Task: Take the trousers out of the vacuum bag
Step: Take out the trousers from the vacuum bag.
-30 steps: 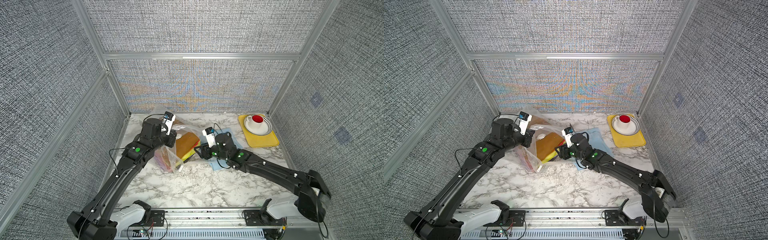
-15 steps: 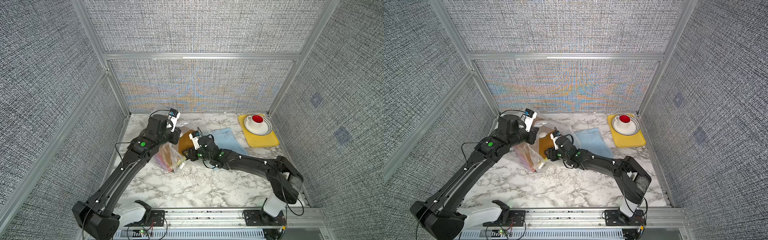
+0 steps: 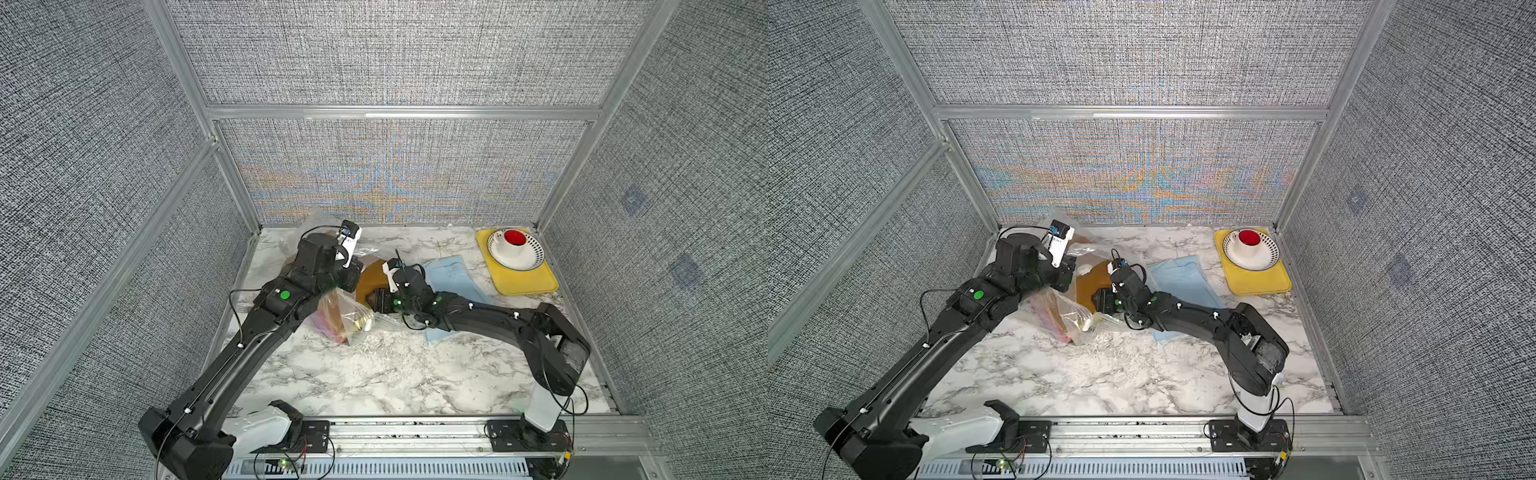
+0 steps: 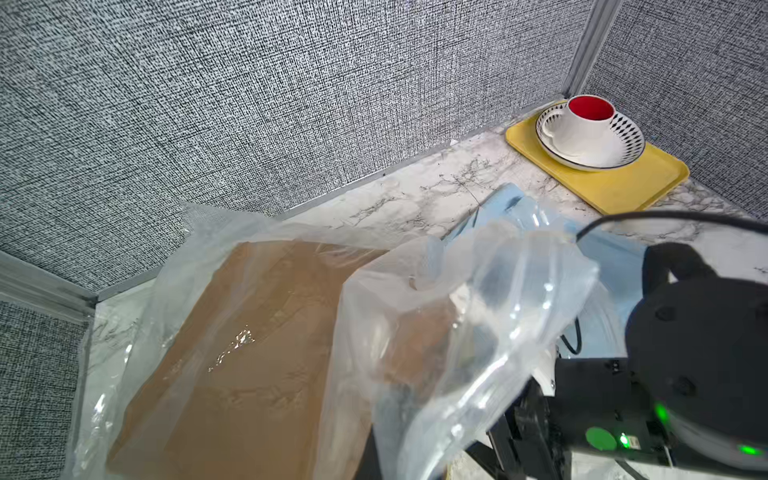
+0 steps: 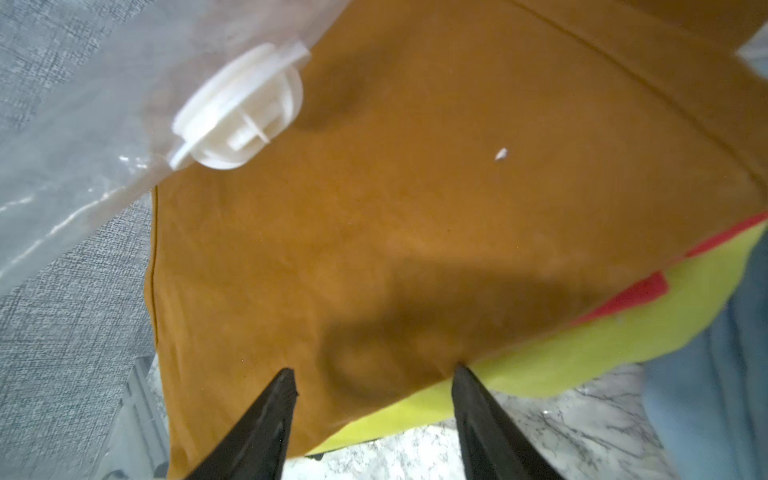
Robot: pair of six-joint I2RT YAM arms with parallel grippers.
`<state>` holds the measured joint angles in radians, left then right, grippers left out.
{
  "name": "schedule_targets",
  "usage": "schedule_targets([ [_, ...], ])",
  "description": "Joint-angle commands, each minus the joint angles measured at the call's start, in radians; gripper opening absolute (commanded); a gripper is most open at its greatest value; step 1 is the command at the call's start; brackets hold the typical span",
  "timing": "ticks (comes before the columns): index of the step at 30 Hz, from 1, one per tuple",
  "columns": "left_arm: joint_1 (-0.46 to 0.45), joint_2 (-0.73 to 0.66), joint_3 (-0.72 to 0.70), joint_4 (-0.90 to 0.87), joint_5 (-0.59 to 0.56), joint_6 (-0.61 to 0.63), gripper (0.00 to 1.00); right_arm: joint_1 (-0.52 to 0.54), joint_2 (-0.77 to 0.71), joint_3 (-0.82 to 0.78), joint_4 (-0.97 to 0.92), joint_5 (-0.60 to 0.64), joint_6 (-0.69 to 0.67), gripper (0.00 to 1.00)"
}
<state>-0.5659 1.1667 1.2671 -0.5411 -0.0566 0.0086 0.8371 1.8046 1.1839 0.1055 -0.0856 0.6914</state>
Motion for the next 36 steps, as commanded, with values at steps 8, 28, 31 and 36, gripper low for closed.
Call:
schedule_targets([
  [8,0.0,-0.069,-0.083,0.099,0.118,0.091,0.0,-0.031,0.046,0.026,0.006,-0.02,0.013,0.63],
  [28,-0.002,-0.058,-0.123,0.138,0.103,0.122,0.0,-0.035,0.07,0.067,0.045,-0.07,-0.011,0.48],
  [31,-0.002,-0.06,-0.127,0.139,0.1,0.122,0.0,-0.035,0.072,0.072,0.048,-0.077,-0.016,0.42],
  [36,-0.001,-0.068,-0.146,0.158,0.099,0.126,0.0,-0.035,0.085,0.084,0.052,-0.081,-0.017,0.4],
])
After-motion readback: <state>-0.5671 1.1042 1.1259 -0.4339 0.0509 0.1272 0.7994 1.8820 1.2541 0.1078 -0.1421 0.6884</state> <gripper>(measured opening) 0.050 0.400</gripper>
